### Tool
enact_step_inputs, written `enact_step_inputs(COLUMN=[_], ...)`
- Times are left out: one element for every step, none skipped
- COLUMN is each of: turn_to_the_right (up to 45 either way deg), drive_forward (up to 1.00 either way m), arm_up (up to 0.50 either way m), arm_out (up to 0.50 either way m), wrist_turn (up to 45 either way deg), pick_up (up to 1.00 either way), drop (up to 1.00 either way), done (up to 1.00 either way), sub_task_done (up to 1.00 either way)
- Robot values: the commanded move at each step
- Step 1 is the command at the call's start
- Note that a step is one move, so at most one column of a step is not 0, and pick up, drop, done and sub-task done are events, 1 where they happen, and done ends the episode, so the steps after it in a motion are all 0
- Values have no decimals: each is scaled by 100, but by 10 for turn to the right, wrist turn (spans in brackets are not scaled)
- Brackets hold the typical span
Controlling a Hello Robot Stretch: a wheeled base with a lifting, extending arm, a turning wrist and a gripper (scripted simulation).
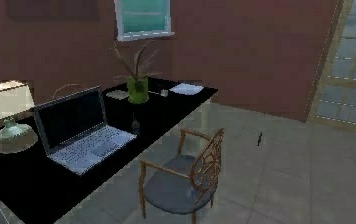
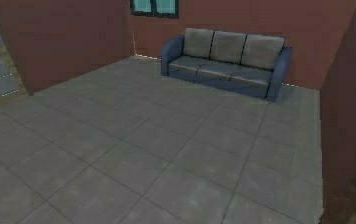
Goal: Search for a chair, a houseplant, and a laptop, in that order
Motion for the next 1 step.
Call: enact_step_inputs(turn_to_the_right=[450], drive_forward=[0], arm_up=[0], arm_out=[0], wrist_turn=[0], pick_up=[0], drop=[0], done=[0], sub_task_done=[0])
